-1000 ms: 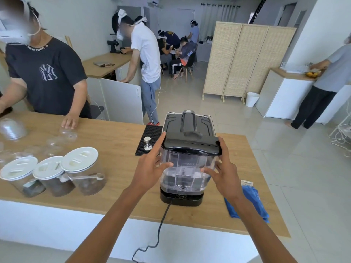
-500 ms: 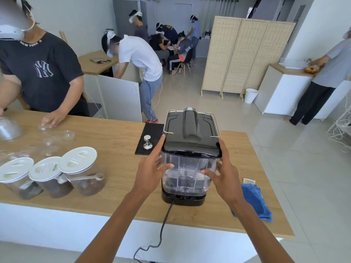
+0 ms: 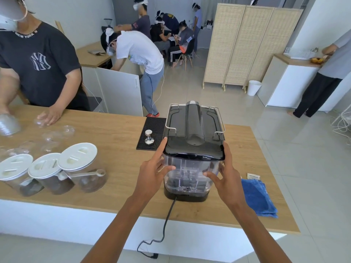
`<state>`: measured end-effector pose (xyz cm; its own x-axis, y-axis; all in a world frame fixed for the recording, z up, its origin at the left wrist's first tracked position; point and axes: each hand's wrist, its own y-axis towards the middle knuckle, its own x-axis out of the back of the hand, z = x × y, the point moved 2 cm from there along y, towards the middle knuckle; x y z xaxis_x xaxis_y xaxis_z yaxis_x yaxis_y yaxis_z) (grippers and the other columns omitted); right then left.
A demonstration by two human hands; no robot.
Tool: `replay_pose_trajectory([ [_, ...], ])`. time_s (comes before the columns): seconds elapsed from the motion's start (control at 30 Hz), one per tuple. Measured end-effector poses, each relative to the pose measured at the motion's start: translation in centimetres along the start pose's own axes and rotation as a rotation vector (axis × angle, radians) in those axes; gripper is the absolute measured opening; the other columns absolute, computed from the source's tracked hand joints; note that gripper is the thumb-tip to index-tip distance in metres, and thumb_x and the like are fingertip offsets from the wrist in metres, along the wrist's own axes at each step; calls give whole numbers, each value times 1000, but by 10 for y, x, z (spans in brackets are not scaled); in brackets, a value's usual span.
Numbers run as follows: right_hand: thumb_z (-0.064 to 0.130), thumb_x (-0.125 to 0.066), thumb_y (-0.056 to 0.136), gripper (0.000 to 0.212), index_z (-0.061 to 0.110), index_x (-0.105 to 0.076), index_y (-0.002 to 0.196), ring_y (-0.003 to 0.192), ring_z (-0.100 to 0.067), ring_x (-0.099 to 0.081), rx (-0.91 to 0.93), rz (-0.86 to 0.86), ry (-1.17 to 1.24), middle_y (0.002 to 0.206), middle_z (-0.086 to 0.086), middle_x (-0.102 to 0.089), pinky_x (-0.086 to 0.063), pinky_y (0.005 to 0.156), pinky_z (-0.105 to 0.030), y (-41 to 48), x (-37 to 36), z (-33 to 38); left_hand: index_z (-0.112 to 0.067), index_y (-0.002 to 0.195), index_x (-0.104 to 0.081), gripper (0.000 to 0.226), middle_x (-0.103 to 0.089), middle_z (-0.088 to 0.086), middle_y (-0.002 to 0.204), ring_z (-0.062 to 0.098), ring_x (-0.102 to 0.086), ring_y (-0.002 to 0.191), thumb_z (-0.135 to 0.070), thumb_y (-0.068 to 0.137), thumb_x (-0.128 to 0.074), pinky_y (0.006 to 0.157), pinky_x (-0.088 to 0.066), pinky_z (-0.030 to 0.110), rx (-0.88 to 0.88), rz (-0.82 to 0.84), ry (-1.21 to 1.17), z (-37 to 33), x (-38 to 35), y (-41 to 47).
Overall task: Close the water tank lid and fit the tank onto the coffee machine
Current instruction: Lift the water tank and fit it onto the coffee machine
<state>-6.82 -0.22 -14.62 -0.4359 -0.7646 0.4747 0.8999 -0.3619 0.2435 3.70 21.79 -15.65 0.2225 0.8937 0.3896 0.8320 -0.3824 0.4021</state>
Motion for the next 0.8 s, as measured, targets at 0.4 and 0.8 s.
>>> replay_pose_trajectory([
  [0.4, 42, -73, 84, 106, 48, 4, 156, 123, -30, -60, -15, -19, -63, 139, 3, -60, -52, 94, -40, -4, 0, -3, -35, 155, -18, 87, -52, -10, 93, 0, -50, 82, -34, 86, -71, 84, -40, 0, 4, 3, 50, -1, 0, -2],
  [0.8, 49, -74, 83, 114, 50, 15, 153, 112, -28, -68, -19, -58, -302, 141, -3, -61, -59, 78, -39, -8, 3, 1, -38, 155, -15, 84, -51, -29, 88, -28, -52, 81, -28, 90, -69, 84, -37, -6, 79, -34, 77, -10, -2, -11],
])
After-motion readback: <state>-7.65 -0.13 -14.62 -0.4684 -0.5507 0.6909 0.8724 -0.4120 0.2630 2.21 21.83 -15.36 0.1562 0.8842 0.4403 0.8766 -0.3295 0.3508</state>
